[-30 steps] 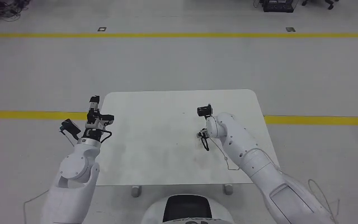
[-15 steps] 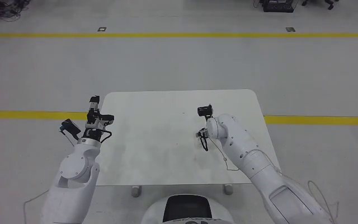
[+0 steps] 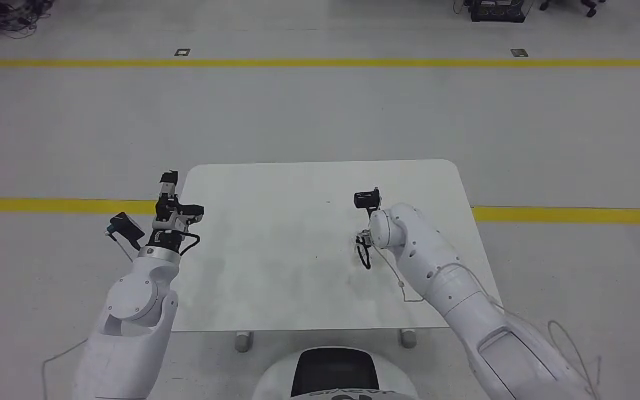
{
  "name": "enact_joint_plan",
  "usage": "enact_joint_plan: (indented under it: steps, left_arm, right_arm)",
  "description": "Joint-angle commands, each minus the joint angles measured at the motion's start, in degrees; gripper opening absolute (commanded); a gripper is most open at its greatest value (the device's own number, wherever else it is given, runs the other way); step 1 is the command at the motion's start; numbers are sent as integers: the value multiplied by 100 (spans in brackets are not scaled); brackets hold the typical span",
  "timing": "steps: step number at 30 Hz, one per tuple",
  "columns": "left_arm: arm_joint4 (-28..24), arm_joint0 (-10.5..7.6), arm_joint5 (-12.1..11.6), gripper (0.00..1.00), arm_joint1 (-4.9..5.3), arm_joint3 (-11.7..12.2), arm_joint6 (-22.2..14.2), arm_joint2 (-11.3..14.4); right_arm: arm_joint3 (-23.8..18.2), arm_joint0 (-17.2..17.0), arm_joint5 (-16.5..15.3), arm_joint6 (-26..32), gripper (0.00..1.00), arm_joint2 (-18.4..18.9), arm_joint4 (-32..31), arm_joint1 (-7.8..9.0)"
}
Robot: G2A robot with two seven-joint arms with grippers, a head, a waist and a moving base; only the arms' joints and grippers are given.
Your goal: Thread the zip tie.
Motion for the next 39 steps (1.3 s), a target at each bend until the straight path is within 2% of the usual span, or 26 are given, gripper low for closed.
enact_joint_plan:
  steps: [1, 9, 23, 39]
  left_arm:
    - [0, 0, 0, 100, 0, 0, 0, 0]
    - [0, 0, 0, 100, 0, 0, 0, 0]
    - [0, 0, 0, 100, 0, 0, 0, 0]
    - [0, 0, 0, 100, 0, 0, 0, 0]
  right_arm:
    - [85, 26, -1, -27, 33, -4, -8, -23]
    - [452, 120, -1, -200, 27, -16, 76, -131]
    - [1133, 342, -1, -470, 25, -179, 230, -327]
    - [2091, 705, -1, -712, 20, -385, 412, -619]
